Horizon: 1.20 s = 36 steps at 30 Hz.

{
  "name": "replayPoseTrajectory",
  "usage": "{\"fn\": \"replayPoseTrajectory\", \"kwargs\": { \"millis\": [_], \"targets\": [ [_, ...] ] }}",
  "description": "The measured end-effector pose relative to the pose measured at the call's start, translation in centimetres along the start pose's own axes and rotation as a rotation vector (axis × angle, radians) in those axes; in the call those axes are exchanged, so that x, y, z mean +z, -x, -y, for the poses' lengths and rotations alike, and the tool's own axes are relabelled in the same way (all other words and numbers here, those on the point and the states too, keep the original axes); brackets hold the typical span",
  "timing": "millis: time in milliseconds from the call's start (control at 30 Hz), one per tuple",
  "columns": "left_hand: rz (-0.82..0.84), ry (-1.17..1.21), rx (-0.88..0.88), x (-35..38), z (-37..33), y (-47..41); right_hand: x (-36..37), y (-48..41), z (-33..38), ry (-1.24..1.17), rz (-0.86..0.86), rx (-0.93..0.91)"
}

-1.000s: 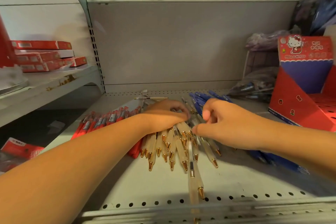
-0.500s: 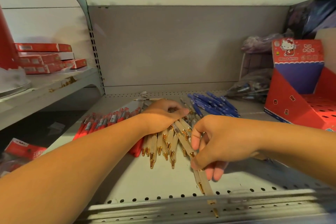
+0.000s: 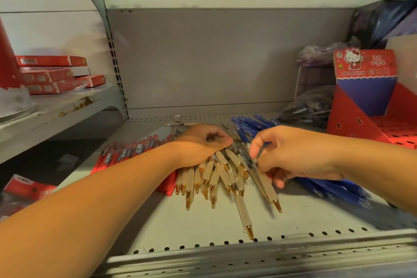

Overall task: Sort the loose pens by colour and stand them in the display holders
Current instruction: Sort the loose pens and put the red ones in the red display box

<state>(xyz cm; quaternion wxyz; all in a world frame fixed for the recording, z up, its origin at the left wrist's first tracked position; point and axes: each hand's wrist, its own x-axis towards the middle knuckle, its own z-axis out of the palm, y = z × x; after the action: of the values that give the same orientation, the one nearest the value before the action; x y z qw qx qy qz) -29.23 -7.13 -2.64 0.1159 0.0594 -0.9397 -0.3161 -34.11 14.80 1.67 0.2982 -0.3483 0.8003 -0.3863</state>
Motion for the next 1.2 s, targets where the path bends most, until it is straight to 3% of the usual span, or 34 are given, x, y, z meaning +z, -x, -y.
{"fn": "replayPoseTrajectory", "kwargs": {
  "millis": [167, 367, 533, 633, 733, 833, 1200],
  "targets": [
    [-0.036, -0.023, 0.007, 0.0, 0.1, -0.3, -0.4, -2.9, 0.7, 0.076, -0.120, -0.008],
    [-0.129, -0.045, -0.004, -0.2, -0.1, -0.4, 0.6, -5.5, 2.0, 0.134, -0.072, -0.034],
    [-0.058, 0.092, -0.064, -0.1, -0.1, -0.1, 0.8, -6.4, 2.4, 0.128, 0.002, -0.085],
    [-0.020, -0.015, -0.073, -0.1, -0.1, -0.1, -0.9, -6.5, 2.6, 0.047, -0.035, -0.060],
    [0.017, -0.105, -0.111, 0.1, -0.3, 0.0, -2.8, -6.0, 1.9, 0.310, -0.145, 0.002],
    [0.031, -0.119, -0.109, 0.3, -0.5, -0.2, -2.8, -4.8, 0.9, 0.495, -0.027, 0.066],
    [0.037, -0.251, -0.136, 0.7, -0.5, -1.0, -1.1, -2.9, -0.8, 0.609, -0.015, -0.127]
  ]
}}
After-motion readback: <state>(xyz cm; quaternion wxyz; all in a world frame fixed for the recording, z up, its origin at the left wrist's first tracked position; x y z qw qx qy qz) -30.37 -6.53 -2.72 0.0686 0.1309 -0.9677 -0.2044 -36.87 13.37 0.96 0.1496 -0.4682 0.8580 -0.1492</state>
